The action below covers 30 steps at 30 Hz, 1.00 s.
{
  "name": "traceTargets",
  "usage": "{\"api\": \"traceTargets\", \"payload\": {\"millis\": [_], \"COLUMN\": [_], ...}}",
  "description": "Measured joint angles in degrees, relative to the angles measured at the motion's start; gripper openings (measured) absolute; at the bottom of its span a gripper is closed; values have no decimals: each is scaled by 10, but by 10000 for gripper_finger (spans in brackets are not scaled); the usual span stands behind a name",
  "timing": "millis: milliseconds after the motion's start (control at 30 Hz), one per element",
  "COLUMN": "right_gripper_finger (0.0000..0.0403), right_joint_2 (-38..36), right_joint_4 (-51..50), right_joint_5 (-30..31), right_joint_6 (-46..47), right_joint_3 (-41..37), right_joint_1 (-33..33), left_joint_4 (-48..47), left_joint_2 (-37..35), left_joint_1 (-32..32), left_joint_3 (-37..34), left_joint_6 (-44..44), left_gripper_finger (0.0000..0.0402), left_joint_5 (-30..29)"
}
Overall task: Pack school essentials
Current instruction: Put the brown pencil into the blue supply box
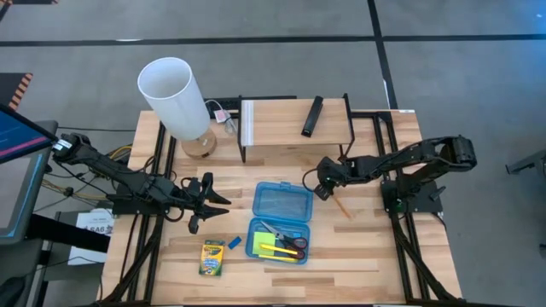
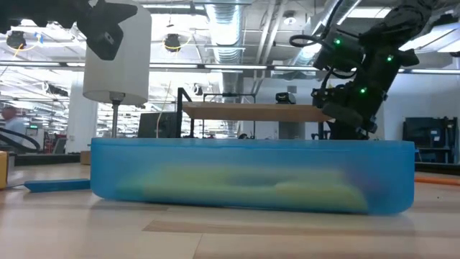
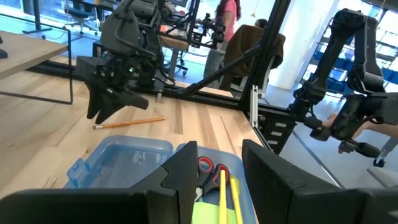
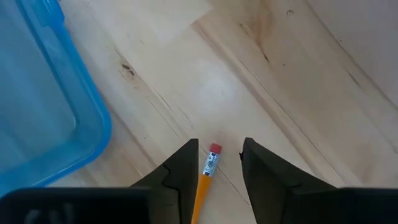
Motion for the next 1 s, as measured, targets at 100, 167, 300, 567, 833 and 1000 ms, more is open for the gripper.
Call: {"api": "traceTargets", "payload": {"millis": [100,167,300,567,833,1000], "right_gripper_finger": [150,152,153,154,128,133], "right_joint_2": [0,0,15,90,75,52], "right_joint_4": [0,1,14,38,19,3], "right_joint_5": [0,0,0,9,5,-5], "right_joint_6": [-1,-1,-3,4,9,1], "right_joint_3": [0,0,0,5,2,-1], "right_joint_1": [0,0,8,23,29,28], "left_joint_4": [0,0,0,0,0,0], "left_joint_2": [0,0,0,0,0,0], "left_joint_1": [0,0,0,0,0,0], "left_joint_3": [0,0,0,0,0,0], "left_joint_6": [0,0,-1,-3,-2,-2], "left_gripper_finger": [114,114,114,114,114,114], "left_joint_5": [0,0,0,1,1,2]}}
